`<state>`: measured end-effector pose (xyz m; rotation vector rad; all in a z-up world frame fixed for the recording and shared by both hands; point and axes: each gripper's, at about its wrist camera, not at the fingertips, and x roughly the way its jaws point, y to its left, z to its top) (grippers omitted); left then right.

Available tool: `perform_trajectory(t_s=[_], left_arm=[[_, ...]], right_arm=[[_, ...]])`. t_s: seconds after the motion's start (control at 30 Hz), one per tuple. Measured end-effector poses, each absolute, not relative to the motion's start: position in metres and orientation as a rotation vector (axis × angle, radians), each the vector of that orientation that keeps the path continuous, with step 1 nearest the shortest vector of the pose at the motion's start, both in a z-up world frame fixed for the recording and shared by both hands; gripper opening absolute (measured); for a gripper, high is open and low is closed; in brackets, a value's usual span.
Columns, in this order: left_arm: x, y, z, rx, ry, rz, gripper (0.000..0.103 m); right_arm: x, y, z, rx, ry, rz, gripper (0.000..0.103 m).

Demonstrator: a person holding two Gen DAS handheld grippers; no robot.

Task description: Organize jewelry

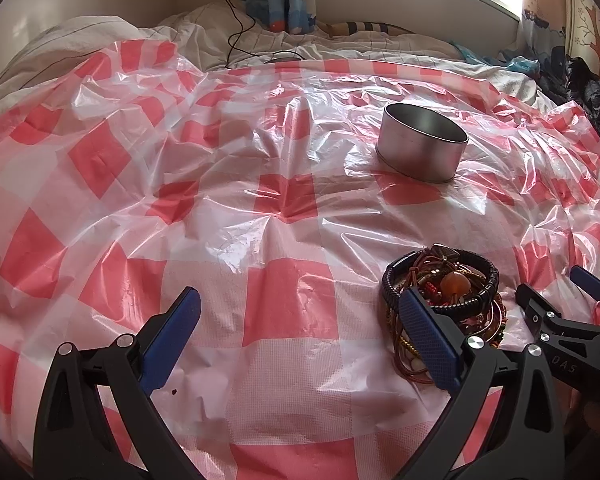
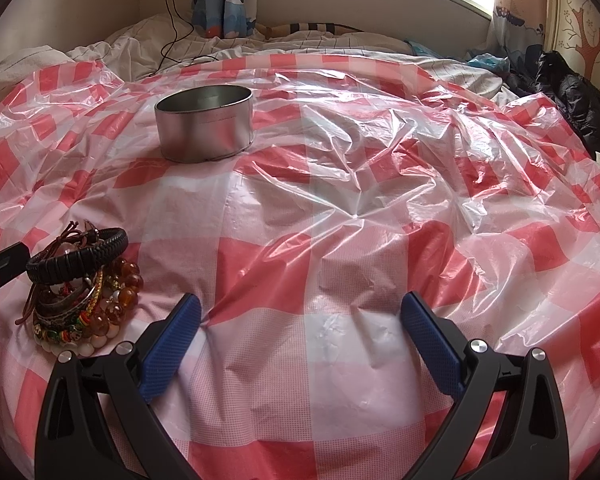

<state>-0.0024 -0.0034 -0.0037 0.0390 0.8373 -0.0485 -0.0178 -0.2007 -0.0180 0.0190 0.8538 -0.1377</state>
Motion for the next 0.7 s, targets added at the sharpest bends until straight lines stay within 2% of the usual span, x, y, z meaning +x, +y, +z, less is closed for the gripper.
perform_trajectory(t_s=[0.7], left_arm=[[-0.003,0.005,0.005,-0.046,0.854,-0.081,0.095]], right_arm=[[-0.019,-0.208,-0.020,0.084,0.868,-0.101,0.096]])
